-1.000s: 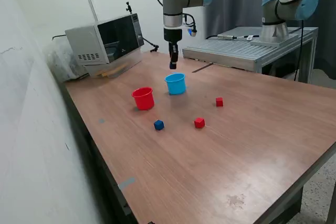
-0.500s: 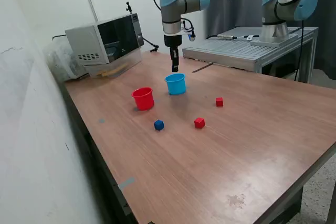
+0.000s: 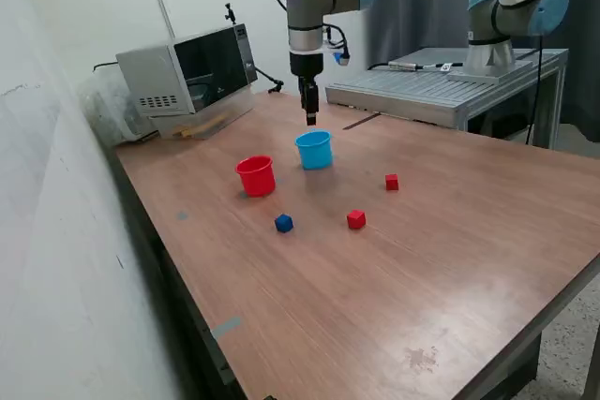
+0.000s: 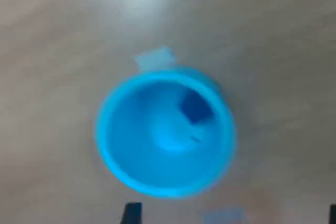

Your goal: Place red objects in the red bin, and blue objects in the blue bin.

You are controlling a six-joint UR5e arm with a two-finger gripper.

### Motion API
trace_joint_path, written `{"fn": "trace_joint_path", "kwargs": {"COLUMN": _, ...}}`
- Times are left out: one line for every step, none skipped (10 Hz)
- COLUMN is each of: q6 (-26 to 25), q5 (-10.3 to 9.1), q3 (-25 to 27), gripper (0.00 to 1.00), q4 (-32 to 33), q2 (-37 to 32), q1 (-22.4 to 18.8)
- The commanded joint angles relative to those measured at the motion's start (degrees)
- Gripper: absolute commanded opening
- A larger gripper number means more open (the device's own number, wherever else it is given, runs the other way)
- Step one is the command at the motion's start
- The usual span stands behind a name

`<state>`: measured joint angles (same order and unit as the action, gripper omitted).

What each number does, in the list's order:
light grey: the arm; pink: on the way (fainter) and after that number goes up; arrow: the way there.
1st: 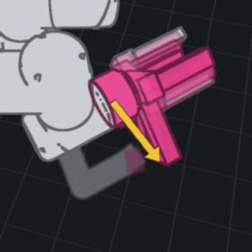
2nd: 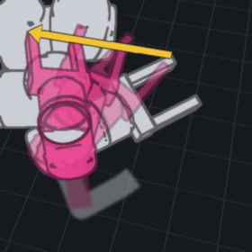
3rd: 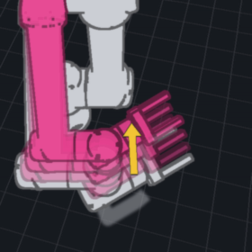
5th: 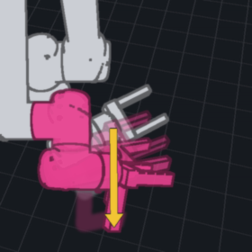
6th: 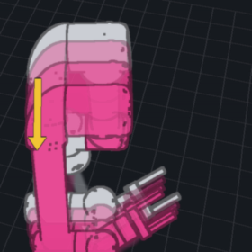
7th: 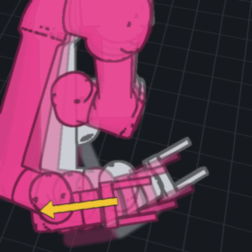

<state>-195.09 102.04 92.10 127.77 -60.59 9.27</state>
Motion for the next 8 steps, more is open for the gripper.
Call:
{"fn": "trace_joint_path", "kwargs": {"q6": 4.2, "q5": -0.17, "q3": -5.8, "gripper": 1.00, "q4": -0.1, "q2": -0.3, "q1": -6.8}}
{"fn": "trace_joint_path", "kwargs": {"q6": 7.1, "q5": -0.35, "q3": -8.1, "gripper": 1.00, "q4": 0.1, "q2": -0.3, "q1": -9.0}}
{"fn": "trace_joint_path", "kwargs": {"q6": 9.2, "q5": -0.70, "q3": -10.8, "gripper": 1.00, "q4": 0.1, "q2": 0.6, "q1": -9.9}}
{"fn": "trace_joint_path", "kwargs": {"q6": 11.3, "q5": -1.57, "q3": -13.4, "gripper": 1.00, "q4": 0.2, "q2": 3.0, "q1": -10.0}}
{"fn": "trace_joint_path", "kwargs": {"q6": 14.3, "q5": -6.63, "q3": -17.0, "gripper": 1.00, "q4": 0.2, "q2": 6.5, "q1": -10.0}}
{"fn": "trace_joint_path", "kwargs": {"q6": 17.9, "q5": -9.90, "q3": -20.6, "gripper": 1.00, "q4": -0.2, "q2": 9.8, "q1": -9.8}}
{"fn": "trace_joint_path", "kwargs": {"q6": 22.0, "q5": -10.19, "q3": -24.5, "gripper": 1.00, "q4": -1.4, "q2": 13.7, "q1": -9.9}}
{"fn": "trace_joint_path", "kwargs": {"q6": 25.0, "q5": -10.02, "q3": -27.9, "gripper": 1.00, "q4": -2.5, "q2": 17.1, "q1": -10.0}}
